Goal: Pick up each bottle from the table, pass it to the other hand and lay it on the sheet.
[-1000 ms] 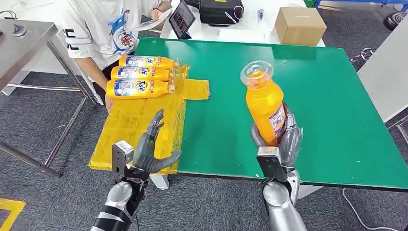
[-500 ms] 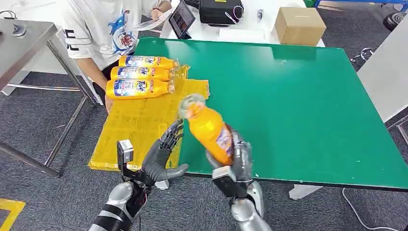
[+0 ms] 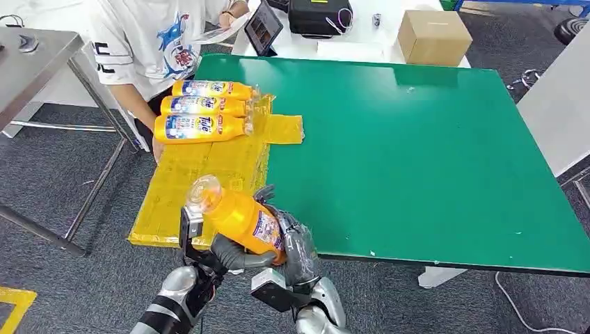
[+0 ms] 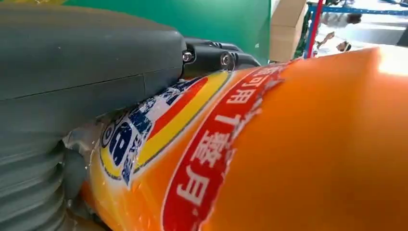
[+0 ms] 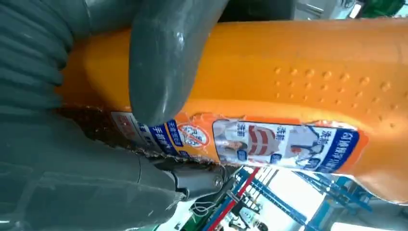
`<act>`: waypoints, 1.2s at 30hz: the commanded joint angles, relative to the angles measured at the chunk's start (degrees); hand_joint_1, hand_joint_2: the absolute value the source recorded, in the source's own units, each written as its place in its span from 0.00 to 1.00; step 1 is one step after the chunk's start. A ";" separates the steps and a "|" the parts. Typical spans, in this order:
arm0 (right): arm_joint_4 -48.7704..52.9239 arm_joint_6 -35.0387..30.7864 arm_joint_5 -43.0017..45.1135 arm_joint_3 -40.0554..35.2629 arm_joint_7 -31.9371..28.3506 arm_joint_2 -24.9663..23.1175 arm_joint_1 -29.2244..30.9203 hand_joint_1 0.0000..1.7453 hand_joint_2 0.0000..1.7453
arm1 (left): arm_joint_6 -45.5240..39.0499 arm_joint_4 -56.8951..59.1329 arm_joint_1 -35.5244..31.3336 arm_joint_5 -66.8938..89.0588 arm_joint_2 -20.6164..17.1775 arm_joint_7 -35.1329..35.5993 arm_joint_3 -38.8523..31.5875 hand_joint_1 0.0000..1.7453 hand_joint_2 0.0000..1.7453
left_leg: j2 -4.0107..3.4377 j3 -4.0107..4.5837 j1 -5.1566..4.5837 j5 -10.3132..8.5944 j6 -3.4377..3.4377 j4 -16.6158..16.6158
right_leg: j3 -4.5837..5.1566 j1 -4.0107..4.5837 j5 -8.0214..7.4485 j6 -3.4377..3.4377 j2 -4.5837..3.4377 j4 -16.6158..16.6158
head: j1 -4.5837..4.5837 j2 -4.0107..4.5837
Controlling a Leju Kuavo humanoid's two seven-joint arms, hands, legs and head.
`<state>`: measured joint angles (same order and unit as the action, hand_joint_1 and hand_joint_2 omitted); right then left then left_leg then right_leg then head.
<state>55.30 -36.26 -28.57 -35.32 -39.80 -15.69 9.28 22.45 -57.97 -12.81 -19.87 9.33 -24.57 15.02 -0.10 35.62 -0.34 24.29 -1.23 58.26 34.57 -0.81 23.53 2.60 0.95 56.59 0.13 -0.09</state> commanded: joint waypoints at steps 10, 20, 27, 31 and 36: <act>-11.58 1.86 3.01 -6.44 -0.20 -1.12 2.11 1.00 1.00 | 4.07 1.49 -1.61 -5.16 -1.76 0.60 0.76 0.00 1.00 | 0.01 -0.38 0.15 0.13 0.13 -0.06 | -0.39 0.13 0.11 -0.14 -0.07 -0.11 | 0.00 0.00; -12.92 2.63 2.21 -3.88 -0.20 -1.57 2.61 1.00 1.00 | 4.27 -0.72 -0.44 -6.64 -1.83 1.09 0.73 0.00 1.00 | 0.02 -0.31 0.13 0.11 0.13 -0.05 | -0.31 0.11 0.10 -0.14 -0.05 -0.07 | 0.00 0.00; -13.58 3.33 0.46 -3.11 -0.20 -2.28 2.40 1.00 1.00 | 3.91 -0.87 -0.33 -8.46 -1.14 1.62 0.04 0.00 1.00 | 0.06 -0.23 0.09 0.07 0.09 -0.05 | -0.23 0.07 0.09 -0.09 0.01 -0.06 | 0.00 0.00; -13.24 3.56 -0.12 -2.50 -0.20 -2.67 2.06 1.00 1.00 | 1.04 -1.19 -0.40 -8.16 -0.52 1.68 -0.94 0.00 1.00 | 0.06 -0.13 0.08 0.05 0.08 -0.02 | -0.13 0.07 0.06 -0.08 0.02 -0.03 | 0.00 0.00; -13.11 3.89 -0.45 -2.14 -0.20 -2.86 2.09 1.00 1.00 | 0.02 -2.31 0.18 -6.95 -0.13 1.48 -0.62 0.00 1.00 | 0.07 -0.29 0.14 0.12 0.13 -0.02 | -0.31 0.12 0.13 -0.14 0.00 -0.05 | 0.00 0.00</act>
<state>46.05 -34.07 -27.93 -36.89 -39.76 -16.96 11.77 24.02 -59.74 -10.68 -27.74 8.09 -23.34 14.58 -0.12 35.62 -0.32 24.29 -1.23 58.26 34.59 -0.80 23.53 2.59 0.94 56.59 0.13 -0.09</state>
